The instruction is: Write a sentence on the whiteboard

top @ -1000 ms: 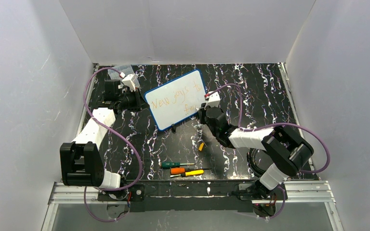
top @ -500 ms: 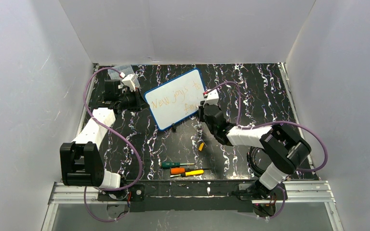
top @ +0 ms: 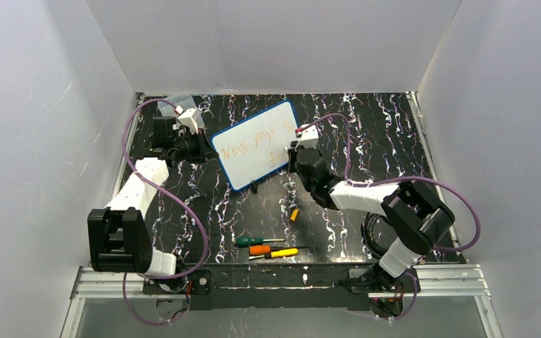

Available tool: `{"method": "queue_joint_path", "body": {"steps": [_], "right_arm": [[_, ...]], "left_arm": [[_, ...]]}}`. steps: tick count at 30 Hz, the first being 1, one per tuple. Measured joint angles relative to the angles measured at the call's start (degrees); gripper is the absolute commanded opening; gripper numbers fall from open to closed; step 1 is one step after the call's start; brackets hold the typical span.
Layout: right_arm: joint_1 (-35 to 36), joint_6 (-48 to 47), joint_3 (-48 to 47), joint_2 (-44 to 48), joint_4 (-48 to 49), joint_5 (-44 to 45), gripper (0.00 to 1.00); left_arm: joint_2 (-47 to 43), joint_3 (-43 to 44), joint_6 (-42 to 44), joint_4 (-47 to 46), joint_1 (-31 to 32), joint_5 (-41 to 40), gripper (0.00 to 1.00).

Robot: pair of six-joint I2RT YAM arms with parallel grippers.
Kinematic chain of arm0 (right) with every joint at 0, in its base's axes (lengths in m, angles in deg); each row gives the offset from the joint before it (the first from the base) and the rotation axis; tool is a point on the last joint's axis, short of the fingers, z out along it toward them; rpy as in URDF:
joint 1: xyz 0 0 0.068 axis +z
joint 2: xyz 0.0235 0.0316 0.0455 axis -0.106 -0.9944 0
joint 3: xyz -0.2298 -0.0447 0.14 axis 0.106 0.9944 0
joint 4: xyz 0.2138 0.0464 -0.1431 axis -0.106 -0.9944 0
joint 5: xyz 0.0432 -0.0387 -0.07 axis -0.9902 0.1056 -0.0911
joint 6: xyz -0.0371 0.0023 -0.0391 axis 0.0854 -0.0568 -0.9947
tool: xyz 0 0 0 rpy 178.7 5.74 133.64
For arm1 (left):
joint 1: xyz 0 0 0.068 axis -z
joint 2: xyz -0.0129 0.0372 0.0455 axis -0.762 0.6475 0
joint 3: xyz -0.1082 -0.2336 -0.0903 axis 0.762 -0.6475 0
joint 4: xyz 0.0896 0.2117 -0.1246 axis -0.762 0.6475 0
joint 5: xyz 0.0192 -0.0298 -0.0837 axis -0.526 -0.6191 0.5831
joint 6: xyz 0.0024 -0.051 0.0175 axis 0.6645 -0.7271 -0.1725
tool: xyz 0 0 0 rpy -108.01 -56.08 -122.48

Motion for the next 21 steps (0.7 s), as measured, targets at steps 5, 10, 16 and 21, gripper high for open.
{"method": "queue_joint_path", "body": {"steps": [5, 10, 16, 21], "right_arm": [[0.0, 0.3, 0.2, 0.0, 0.0, 0.0, 0.01], [0.0, 0.9, 2.7, 0.0, -0.1, 0.1, 0.01], [0.0, 1.8, 4.4, 0.0, -0.4, 0.5, 0.01], [0.0, 1.8, 4.4, -0.1, -0.5, 1.3, 0.01]], "left_arm": [[0.0, 0.0, 0.0, 0.0, 0.0, 0.0, 0.00], [0.0, 0.0, 0.0, 0.0, 0.0, 0.0, 0.00], [0.0, 0.0, 0.0, 0.0, 0.0, 0.0, 0.00], [0.0, 0.0, 0.0, 0.0, 0.0, 0.0, 0.00]]}}
